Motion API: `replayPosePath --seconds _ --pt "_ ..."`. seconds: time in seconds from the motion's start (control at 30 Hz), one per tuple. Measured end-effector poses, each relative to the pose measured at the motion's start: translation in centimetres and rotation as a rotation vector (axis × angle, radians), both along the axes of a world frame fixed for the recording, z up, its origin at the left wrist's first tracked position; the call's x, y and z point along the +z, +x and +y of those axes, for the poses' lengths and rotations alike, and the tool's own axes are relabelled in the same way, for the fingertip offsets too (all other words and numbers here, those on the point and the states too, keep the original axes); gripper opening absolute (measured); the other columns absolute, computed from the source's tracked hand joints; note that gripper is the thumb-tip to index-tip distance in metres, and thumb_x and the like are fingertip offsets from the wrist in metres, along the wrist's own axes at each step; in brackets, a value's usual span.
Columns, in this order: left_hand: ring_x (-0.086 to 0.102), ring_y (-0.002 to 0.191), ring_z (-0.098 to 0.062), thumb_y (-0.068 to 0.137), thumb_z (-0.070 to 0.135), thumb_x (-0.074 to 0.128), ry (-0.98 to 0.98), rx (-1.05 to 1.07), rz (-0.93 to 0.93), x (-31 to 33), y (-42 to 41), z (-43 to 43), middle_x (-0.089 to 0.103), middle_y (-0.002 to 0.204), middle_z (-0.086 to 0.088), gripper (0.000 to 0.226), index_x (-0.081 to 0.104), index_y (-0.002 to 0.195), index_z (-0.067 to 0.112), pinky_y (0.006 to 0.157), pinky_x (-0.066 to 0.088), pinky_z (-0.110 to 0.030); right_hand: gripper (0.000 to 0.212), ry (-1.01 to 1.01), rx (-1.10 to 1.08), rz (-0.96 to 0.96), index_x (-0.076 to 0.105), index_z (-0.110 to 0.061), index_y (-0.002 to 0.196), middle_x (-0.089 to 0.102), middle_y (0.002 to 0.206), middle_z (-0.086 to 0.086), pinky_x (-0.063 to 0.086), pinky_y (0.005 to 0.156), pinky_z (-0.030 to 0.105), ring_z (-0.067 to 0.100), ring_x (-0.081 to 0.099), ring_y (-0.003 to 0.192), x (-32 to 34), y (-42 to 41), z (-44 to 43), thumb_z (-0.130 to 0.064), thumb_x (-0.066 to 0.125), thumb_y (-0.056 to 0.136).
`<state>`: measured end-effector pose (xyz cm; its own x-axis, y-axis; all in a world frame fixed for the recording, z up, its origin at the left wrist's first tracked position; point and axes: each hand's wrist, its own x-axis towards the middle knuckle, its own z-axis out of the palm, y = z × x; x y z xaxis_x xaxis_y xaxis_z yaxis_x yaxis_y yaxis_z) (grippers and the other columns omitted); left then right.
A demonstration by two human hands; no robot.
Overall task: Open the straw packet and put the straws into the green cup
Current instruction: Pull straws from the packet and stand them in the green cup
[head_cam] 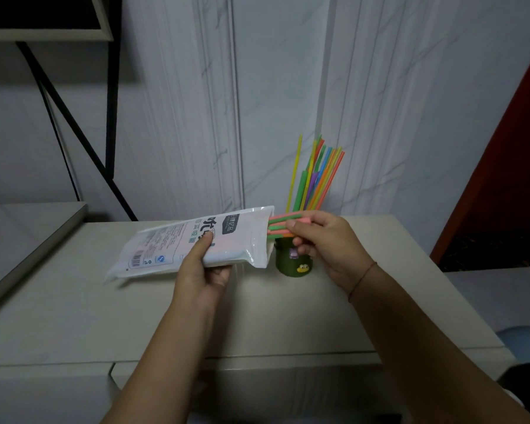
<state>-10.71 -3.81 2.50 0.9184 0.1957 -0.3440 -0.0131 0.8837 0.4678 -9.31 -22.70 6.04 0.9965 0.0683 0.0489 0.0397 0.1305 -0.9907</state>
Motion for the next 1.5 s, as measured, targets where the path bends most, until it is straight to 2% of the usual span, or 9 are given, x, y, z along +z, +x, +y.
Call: replayPosePath --seconds 0.27,0.47,0.6,0.7,0.77,1.0,1.23,1.37,1.5 --pt "0.069 0.095 -0.021 0.084 0.003 0.065 -0.083 0.035 0.023 -0.1 0.3 0.3 0.072 0.103 -0.008 0.037 0.059 0.120 0.011 0.070 0.059 -0.043 0.008 0.168 -0.082 -0.064 0.068 -0.004 0.087 0.055 0.054 -0.001 0.044 0.043 0.014 0.003 0.050 0.046 0.8 0.8 -2.1 -0.010 0.063 0.086" --pt "0.071 0.094 -0.022 0.081 0.006 0.069 -0.081 -0.025 -0.009 -0.1 0.0 -1.0 0.074 0.101 -0.009 0.028 0.062 0.107 0.012 0.073 0.059 -0.045 0.020 -0.067 0.020 -0.103 0.066 -0.001 0.099 0.063 0.053 -0.005 0.041 0.040 0.014 0.004 0.050 0.044 0.4 0.4 -0.8 -0.010 0.068 0.081" --pt "0.069 0.093 -0.022 0.084 0.001 0.064 -0.070 -0.014 0.024 -0.2 0.1 -0.9 0.072 0.102 -0.008 0.031 0.060 0.112 0.011 0.069 0.059 -0.042 0.017 -0.100 -0.032 -0.108 0.067 -0.003 0.097 0.060 0.050 -0.006 0.040 0.040 0.014 0.004 0.048 0.043 0.6 0.5 -1.1 -0.011 0.068 0.081" --pt "0.068 0.089 -0.021 0.084 0.001 0.062 -0.050 0.012 0.051 -0.3 0.3 -0.1 0.070 0.102 -0.008 0.034 0.058 0.117 0.010 0.064 0.059 -0.039 0.003 -0.061 -0.073 -0.095 0.069 -0.009 0.084 0.057 0.054 0.000 0.036 0.038 0.013 0.004 0.045 0.041 1.1 0.7 -2.3 -0.009 0.066 0.082" --pt "0.068 0.090 -0.021 0.084 0.001 0.062 -0.054 0.034 0.063 -0.3 0.5 0.3 0.070 0.105 -0.008 0.036 0.058 0.119 0.010 0.064 0.059 -0.039 0.007 -0.026 -0.101 -0.078 0.069 -0.010 0.079 0.057 0.060 0.004 0.035 0.038 0.013 0.004 0.044 0.041 1.4 0.8 -3.2 -0.007 0.064 0.084" --pt "0.069 0.089 -0.022 0.084 -0.001 0.061 -0.065 0.033 0.048 -0.5 0.4 0.1 0.070 0.101 -0.009 0.025 0.060 0.108 0.009 0.064 0.059 -0.040 0.006 0.250 -0.030 0.025 0.064 -0.005 0.086 0.061 0.058 0.002 0.050 0.050 0.015 0.003 0.057 0.048 1.0 1.1 -2.9 -0.004 0.059 0.087" --pt "0.069 0.087 -0.021 0.086 0.000 0.060 -0.069 0.014 0.040 -0.3 0.4 -0.2 0.073 0.091 -0.007 0.020 0.061 0.103 0.009 0.062 0.060 -0.036 0.008 0.461 -0.022 0.069 0.064 0.000 0.088 0.056 0.068 0.005 0.049 0.051 0.014 0.005 0.055 0.050 0.3 1.4 -1.5 -0.003 0.057 0.088" --pt "0.068 0.095 -0.021 0.085 -0.001 0.061 -0.082 0.053 0.043 -0.2 0.5 0.6 0.070 0.105 -0.008 0.035 0.058 0.118 0.010 0.065 0.060 -0.037 0.011 0.563 -0.102 0.007 0.064 -0.002 0.085 0.057 0.066 0.003 0.048 0.051 0.013 0.005 0.054 0.049 1.2 1.8 -3.3 -0.005 0.054 0.090" --pt "0.068 0.098 -0.021 0.084 0.000 0.061 -0.078 0.047 0.044 -0.3 0.5 0.4 0.070 0.110 -0.008 0.036 0.058 0.119 0.010 0.067 0.059 -0.039 0.013 0.555 -0.076 0.021 0.063 -0.004 0.084 0.059 0.061 0.001 0.048 0.049 0.014 0.004 0.054 0.048 1.0 1.5 -2.9 -0.005 0.052 0.092"
